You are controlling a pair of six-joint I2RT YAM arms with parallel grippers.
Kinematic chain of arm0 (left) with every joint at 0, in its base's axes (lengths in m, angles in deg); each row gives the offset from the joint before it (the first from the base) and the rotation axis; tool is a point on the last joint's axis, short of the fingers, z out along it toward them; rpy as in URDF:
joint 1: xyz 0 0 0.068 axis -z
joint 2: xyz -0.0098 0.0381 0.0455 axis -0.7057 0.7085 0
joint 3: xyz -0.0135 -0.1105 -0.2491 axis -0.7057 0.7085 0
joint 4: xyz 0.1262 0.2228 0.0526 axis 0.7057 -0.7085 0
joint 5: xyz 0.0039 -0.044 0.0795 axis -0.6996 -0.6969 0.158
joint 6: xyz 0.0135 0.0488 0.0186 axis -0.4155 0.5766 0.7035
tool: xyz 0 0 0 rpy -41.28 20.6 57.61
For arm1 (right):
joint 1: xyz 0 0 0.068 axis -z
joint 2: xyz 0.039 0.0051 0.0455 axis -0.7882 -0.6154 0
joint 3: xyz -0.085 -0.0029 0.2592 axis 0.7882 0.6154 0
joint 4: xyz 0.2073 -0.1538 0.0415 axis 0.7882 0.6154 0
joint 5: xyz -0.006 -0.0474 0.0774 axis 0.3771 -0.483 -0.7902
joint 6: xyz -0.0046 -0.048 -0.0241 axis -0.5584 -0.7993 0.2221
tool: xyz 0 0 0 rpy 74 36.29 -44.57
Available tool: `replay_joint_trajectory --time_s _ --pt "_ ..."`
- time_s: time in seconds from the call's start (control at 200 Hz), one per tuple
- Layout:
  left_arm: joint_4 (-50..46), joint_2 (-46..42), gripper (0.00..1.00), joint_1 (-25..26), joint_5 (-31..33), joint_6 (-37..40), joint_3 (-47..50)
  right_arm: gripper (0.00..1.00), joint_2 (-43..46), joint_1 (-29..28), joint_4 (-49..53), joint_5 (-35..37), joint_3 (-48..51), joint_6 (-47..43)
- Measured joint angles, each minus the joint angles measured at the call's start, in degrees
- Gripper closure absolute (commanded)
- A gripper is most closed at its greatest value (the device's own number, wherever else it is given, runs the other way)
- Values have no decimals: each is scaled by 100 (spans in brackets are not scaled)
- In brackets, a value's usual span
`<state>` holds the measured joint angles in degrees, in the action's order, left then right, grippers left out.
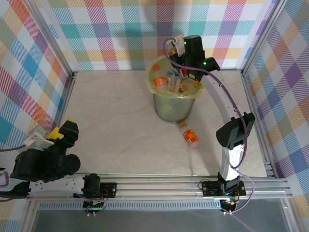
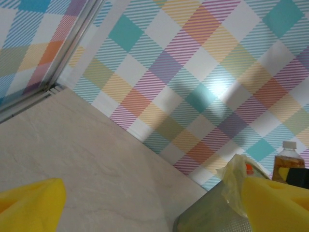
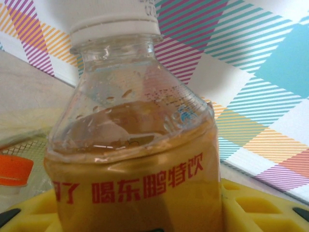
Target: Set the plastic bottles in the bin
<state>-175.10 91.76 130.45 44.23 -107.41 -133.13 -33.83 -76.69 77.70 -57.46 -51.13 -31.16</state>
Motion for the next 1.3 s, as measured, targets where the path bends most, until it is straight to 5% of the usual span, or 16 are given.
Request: replay_joint_trajectory --time_s 0.66,1.02,1.3 --pt "4 433 0 103 0 1099 118 13 -52 0 267 -367 -11 -391" --pt "254 393 0 44 0 1526 518 11 -52 0 345 -675 -11 -225" --pt "284 551 0 -160 0 1346 673 28 -52 0 522 -796 -9 -114"
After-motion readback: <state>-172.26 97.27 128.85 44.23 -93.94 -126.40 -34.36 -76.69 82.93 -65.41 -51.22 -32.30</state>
